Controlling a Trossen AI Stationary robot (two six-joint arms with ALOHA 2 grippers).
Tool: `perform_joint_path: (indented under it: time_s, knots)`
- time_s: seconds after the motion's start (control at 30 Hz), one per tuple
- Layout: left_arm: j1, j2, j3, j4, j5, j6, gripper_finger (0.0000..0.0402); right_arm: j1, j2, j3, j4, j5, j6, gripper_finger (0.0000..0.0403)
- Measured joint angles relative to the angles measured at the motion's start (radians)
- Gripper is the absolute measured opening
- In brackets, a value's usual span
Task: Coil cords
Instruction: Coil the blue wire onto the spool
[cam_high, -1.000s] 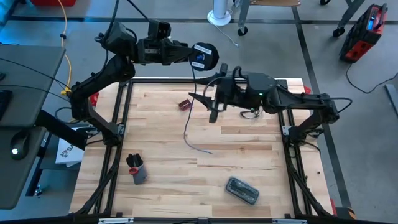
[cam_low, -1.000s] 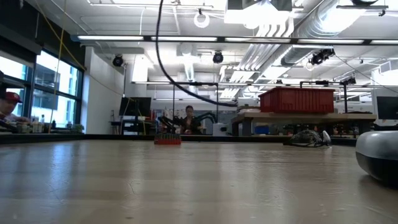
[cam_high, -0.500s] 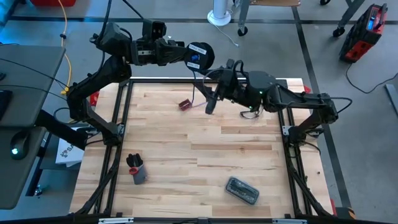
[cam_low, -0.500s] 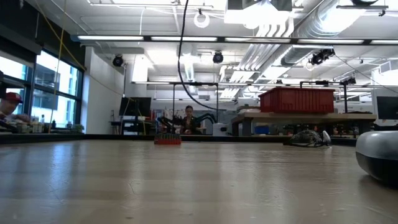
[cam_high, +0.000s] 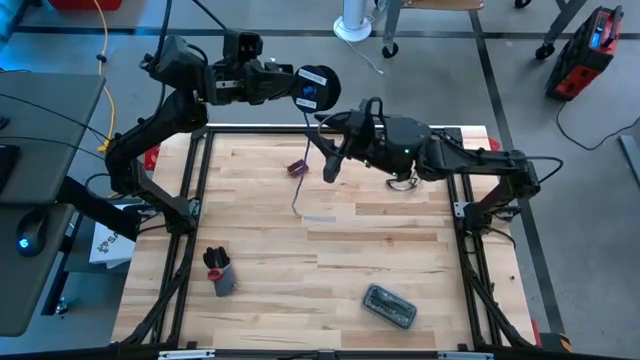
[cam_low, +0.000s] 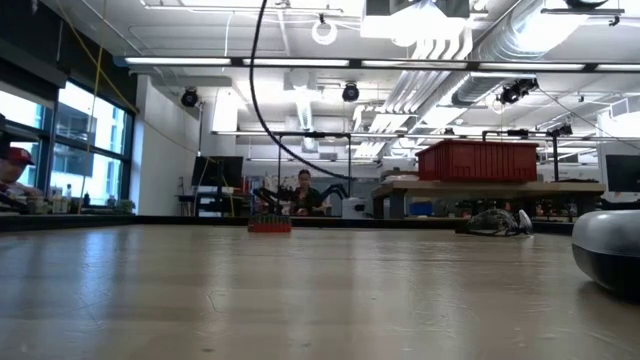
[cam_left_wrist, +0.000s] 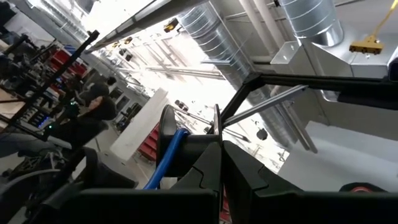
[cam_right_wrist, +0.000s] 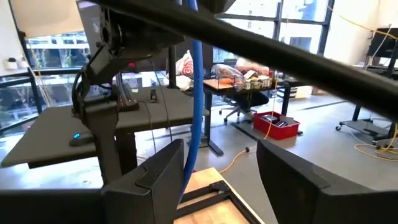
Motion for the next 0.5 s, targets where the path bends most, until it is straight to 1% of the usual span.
perform_joint_path:
  time_s: [0.13,0.3,0.37,0.5]
  knots:
    - [0.0,-0.002,0.0,0.0,-0.002,0.003,0.0,0.001,-0.004,0.0,-0.003,-0.003,-0.001,0.0171]
    - [0.0,-0.002,0.0,-0.001,-0.003,0.005,0.0,-0.004,-0.005,0.0,-0.003,-0.039,0.002,0.0134]
    - [0.0,-0.002,0.0,-0.001,-0.005,0.013,0.0,-0.008,-0.004,0.0,-0.003,-0.062,0.002,0.0124]
    - [0.0,-0.002,0.0,-0.002,-0.013,0.029,0.0,-0.014,0.005,0.0,-0.002,-0.07,0.025,0.0112]
